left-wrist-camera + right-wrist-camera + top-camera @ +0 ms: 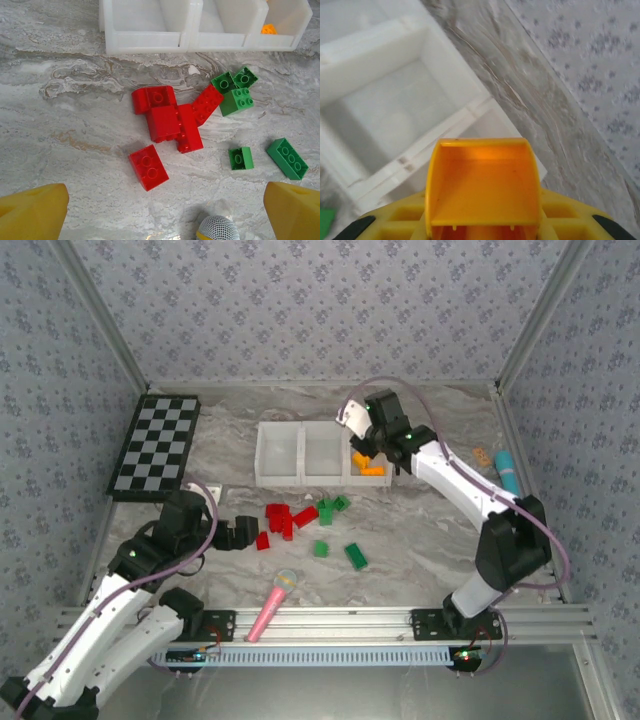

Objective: Sort the legos into containers by color
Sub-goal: Place the lego in the container.

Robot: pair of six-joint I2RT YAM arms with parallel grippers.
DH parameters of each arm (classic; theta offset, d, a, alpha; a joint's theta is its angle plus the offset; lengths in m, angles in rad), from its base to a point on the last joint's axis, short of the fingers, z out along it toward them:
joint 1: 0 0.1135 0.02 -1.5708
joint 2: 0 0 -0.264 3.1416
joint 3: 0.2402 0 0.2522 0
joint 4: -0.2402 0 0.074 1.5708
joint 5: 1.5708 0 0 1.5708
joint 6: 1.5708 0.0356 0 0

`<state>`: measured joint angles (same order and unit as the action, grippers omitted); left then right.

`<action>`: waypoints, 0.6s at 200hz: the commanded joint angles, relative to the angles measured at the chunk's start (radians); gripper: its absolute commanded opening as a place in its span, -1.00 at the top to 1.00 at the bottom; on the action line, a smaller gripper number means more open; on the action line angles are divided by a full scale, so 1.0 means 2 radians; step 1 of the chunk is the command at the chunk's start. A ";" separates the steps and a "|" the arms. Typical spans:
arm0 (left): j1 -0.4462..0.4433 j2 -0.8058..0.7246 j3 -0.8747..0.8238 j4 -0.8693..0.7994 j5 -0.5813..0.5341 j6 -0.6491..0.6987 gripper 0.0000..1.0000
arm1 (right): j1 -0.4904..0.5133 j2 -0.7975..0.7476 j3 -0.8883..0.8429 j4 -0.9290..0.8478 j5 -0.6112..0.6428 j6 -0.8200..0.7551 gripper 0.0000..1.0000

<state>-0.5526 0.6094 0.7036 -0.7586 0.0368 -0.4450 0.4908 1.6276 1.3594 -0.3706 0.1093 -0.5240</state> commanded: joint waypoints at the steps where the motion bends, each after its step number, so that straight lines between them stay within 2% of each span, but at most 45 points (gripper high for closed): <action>1: -0.007 -0.004 0.006 0.002 0.001 0.008 -0.99 | -0.021 0.047 0.053 -0.043 0.000 0.096 0.49; 37: -0.009 -0.003 0.006 0.002 0.001 0.008 -1.00 | -0.053 0.116 0.135 -0.098 -0.024 0.178 0.44; 120: -0.010 0.002 0.006 0.003 0.002 0.007 -1.00 | -0.058 0.206 0.214 -0.166 -0.058 0.236 0.23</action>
<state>-0.5636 0.6098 0.7036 -0.7582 0.0368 -0.4450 0.3744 2.0022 1.7363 -0.6273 0.0261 -0.1215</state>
